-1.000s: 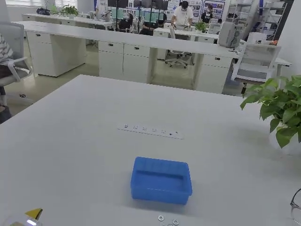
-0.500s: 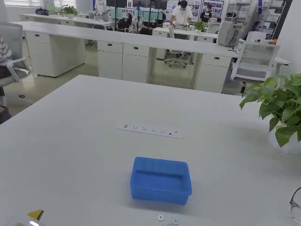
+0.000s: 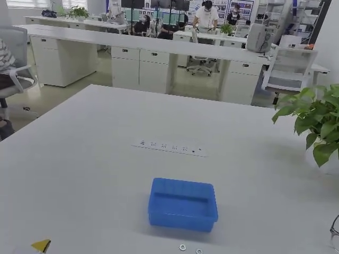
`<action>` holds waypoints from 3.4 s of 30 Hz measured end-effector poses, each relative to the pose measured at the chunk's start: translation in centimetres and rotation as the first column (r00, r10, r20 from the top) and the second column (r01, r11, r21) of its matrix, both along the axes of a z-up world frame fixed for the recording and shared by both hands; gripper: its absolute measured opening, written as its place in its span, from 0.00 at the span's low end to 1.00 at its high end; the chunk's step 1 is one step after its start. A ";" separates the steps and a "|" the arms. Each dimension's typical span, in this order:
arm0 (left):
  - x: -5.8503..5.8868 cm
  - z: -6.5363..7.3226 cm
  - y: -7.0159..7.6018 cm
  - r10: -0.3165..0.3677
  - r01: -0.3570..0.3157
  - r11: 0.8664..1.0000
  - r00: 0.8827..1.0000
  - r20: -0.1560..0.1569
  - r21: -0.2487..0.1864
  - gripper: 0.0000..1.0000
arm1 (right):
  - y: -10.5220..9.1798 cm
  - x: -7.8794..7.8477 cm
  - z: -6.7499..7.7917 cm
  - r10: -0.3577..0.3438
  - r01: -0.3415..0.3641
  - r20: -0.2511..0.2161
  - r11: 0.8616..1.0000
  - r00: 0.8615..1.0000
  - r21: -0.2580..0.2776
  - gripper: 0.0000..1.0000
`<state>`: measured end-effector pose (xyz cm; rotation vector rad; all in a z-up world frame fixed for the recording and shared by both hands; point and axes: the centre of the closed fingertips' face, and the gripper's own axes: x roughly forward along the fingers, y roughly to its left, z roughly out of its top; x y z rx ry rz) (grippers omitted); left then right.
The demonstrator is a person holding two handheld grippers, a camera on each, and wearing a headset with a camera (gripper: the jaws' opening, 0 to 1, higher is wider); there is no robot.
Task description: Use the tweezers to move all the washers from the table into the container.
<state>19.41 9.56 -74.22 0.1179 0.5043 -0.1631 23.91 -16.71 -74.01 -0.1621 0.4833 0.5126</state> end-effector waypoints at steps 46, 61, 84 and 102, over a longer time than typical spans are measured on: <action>4.8 -6.0 -5.7 -0.544 0.564 0.825 0.799 -0.256 0.009 0.31 | 0.8 1.0 -4.1 0.025 -0.030 -0.144 0.999 0.989 -0.038 0.89; 6.2 -12.2 -7.5 -0.626 0.677 0.736 0.684 -0.375 0.006 0.12 | 1.2 0.8 -5.9 0.055 -0.065 -0.198 0.997 0.979 -0.047 0.88; 5.6 -13.5 -8.6 -0.729 0.812 0.580 0.556 -0.399 0.072 0.00 | 3.5 0.6 -6.4 0.149 -0.165 -0.195 0.984 0.970 -0.071 0.88; 4.2 -5.8 -10.7 -0.770 0.817 0.570 0.570 -0.287 0.093 0.00 | 8.0 -0.5 -5.9 0.336 -0.349 -0.198 0.937 0.921 -0.030 0.73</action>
